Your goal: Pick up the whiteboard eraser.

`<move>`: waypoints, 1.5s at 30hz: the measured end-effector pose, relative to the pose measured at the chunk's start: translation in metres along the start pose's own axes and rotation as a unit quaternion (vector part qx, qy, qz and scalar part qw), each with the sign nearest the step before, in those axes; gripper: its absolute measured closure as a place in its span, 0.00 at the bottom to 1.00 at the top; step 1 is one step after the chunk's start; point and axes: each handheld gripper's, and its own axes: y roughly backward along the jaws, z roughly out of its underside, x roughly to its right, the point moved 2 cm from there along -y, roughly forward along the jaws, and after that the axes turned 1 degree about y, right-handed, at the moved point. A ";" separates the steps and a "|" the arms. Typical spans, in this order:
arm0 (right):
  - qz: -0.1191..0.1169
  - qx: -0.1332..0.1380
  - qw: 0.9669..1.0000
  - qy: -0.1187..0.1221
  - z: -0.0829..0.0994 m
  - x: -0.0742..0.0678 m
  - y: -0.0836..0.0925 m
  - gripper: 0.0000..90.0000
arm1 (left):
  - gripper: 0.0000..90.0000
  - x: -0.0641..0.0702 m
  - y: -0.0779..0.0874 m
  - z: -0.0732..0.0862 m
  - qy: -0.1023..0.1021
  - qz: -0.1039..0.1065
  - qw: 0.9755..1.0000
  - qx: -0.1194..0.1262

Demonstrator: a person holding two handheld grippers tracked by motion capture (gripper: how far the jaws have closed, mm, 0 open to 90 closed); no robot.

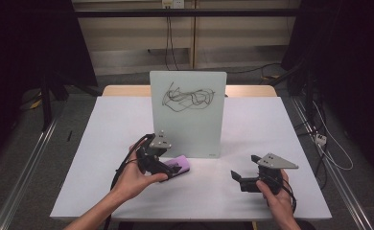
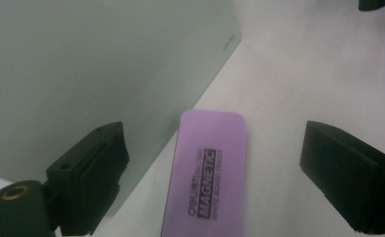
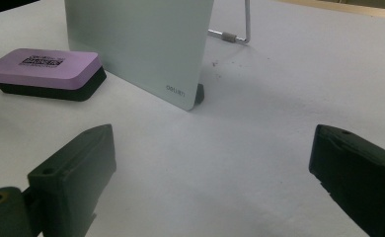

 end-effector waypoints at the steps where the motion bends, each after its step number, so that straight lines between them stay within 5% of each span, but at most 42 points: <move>1: 0.000 0.000 1.000 0.000 0.000 0.000 0.000 0.04 | 0.12 0.001 -0.001 -0.003 0.000 0.001 1.000 -0.006; 8: -0.006 0.000 1.000 0.000 0.000 -0.001 0.001 0.04 | 0.17 -0.005 -0.007 -0.011 0.001 0.030 0.999 -0.045; 18: -0.007 0.000 1.000 -0.002 0.000 -0.002 0.000 0.04 | 0.17 -0.017 -0.020 0.009 0.027 0.035 0.996 -0.081; 30: -0.007 -0.002 1.000 0.005 0.000 -0.003 0.000 0.04 | 0.27 -0.013 -0.038 0.014 0.005 0.029 0.991 -0.130; 37: -0.004 -0.004 1.000 0.004 0.000 -0.002 0.000 0.04 | 0.35 -0.013 -0.041 0.018 0.014 0.037 0.989 -0.140; 45: -0.007 -0.005 1.000 0.006 0.000 -0.003 0.000 0.04 | 0.44 -0.010 -0.044 0.019 -0.006 0.041 0.987 -0.155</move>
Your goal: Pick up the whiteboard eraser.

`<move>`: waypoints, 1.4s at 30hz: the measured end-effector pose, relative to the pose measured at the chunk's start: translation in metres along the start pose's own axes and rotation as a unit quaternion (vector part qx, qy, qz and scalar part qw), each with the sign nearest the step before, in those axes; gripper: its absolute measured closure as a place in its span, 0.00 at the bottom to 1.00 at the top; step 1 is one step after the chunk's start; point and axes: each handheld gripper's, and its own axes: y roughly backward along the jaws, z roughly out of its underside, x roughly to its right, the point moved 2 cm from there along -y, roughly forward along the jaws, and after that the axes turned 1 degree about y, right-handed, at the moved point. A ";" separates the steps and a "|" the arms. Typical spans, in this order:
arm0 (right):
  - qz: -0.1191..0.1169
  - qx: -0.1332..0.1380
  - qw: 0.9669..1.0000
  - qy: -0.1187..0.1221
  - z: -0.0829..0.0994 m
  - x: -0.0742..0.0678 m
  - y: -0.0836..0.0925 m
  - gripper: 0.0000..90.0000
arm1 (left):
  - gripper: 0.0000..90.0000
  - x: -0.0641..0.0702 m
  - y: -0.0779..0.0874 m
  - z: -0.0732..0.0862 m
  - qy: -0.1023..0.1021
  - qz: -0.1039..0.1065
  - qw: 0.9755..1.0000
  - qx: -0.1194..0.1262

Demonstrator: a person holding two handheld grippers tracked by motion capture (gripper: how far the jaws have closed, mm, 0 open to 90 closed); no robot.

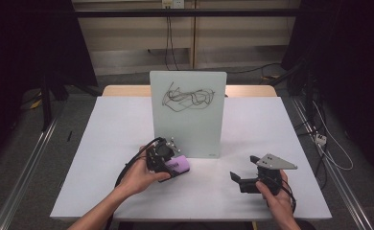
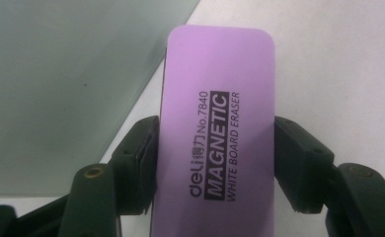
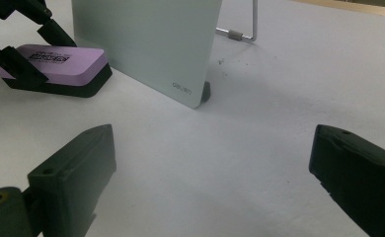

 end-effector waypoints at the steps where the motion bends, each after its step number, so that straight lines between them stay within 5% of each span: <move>1: 0.000 0.000 1.000 0.001 0.000 0.000 0.000 0.04 | 0.44 0.001 0.000 0.000 -0.003 -0.003 1.000 -0.001; 21: -0.006 -0.007 1.000 0.003 0.000 -0.001 -0.002 0.04 | 0.45 0.002 0.000 -0.001 -0.018 -0.009 1.000 -0.006; 31: -0.006 -0.006 1.000 0.002 0.000 -0.001 -0.002 0.04 | 0.45 0.003 0.007 -0.001 -0.015 -0.005 1.000 0.016; 42: -0.007 -0.008 1.000 0.001 0.000 0.000 -0.003 0.04 | 0.45 0.005 0.019 -0.002 -0.016 -0.014 0.997 0.073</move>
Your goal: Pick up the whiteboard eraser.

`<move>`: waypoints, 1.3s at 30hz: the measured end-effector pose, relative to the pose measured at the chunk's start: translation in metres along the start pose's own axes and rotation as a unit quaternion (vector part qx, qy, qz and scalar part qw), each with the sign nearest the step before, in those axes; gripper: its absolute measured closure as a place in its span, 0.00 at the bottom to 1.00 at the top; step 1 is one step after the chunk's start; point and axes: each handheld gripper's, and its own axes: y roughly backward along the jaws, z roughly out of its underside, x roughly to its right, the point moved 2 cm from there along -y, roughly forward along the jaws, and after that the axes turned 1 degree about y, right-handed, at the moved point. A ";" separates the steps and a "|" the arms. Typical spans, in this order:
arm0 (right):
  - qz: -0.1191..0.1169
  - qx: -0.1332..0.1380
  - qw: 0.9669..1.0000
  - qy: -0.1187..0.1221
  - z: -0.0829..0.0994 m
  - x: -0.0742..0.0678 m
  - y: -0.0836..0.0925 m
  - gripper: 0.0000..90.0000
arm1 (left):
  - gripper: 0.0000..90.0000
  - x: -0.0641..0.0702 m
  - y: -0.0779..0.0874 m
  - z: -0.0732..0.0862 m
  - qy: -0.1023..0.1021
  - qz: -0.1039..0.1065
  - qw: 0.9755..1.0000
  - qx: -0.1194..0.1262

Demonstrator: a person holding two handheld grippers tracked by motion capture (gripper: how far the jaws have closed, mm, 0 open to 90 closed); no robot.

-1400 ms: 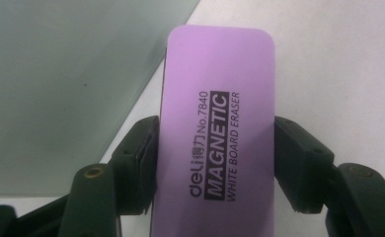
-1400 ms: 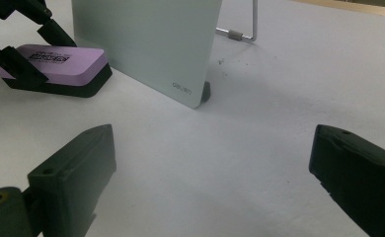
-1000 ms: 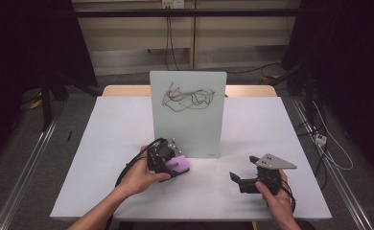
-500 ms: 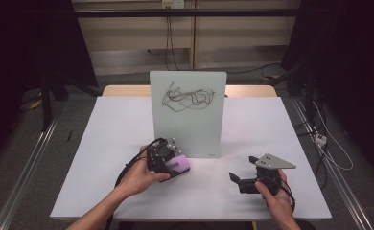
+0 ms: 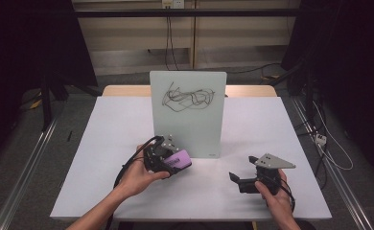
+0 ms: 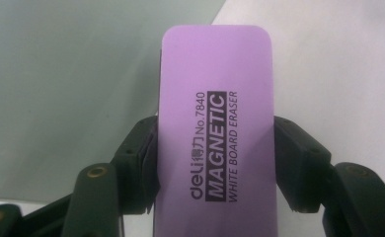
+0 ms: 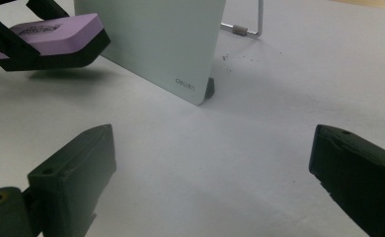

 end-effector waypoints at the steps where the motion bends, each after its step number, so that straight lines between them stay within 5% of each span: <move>1: 0.000 0.000 1.000 0.000 0.000 0.000 0.000 0.04 | 0.45 0.001 0.000 0.000 0.001 -0.001 1.000 0.013; 11: 0.000 -0.001 1.000 0.000 0.000 0.000 0.000 0.04 | 0.45 0.003 0.011 -0.003 -0.004 -0.003 0.997 0.081; 20: 0.001 -0.002 1.000 -0.004 0.000 0.001 0.000 0.04 | 0.45 0.003 0.021 -0.003 -0.008 -0.007 0.993 0.114; 31: 0.016 0.004 1.000 -0.022 -0.002 0.007 -0.001 0.04 | 0.45 -0.002 0.036 -0.002 -0.005 -0.011 0.985 0.172; 39: 0.011 0.005 1.000 -0.013 -0.001 0.005 0.001 0.04 | 0.45 0.002 0.040 -0.007 -0.002 -0.016 0.978 0.207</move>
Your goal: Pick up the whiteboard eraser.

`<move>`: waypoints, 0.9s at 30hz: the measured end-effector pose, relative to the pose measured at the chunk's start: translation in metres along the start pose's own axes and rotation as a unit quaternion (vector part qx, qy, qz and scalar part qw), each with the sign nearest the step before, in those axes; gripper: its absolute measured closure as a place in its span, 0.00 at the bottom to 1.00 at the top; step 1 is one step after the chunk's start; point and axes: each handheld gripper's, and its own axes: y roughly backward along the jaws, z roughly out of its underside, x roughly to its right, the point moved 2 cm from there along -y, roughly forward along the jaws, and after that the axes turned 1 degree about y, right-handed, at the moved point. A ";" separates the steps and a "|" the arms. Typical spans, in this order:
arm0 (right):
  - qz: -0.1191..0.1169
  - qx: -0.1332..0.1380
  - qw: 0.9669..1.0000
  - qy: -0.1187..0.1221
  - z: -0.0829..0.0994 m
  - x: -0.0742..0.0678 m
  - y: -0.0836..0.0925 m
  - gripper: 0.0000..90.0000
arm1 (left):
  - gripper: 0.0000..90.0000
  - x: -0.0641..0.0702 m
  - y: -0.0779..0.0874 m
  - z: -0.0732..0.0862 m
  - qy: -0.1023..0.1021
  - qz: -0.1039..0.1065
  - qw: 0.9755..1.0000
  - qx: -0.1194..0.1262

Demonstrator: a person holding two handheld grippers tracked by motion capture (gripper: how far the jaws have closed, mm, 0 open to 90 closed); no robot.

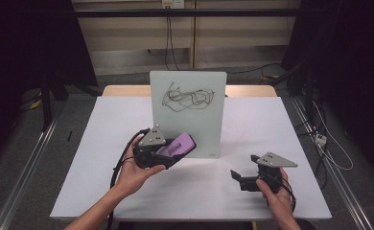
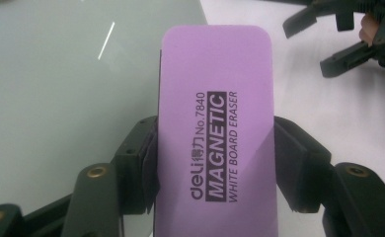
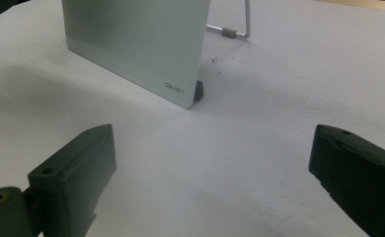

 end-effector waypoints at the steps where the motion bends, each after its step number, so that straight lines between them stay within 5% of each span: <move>1: 0.000 0.000 1.000 0.000 0.000 0.000 0.000 0.04 | 0.45 0.000 0.001 -0.001 -0.001 -0.001 1.000 0.004; 27: -0.009 -0.001 1.000 0.002 0.000 -0.001 -0.001 0.04 | 0.45 -0.005 0.029 -0.019 -0.021 -0.056 0.997 0.052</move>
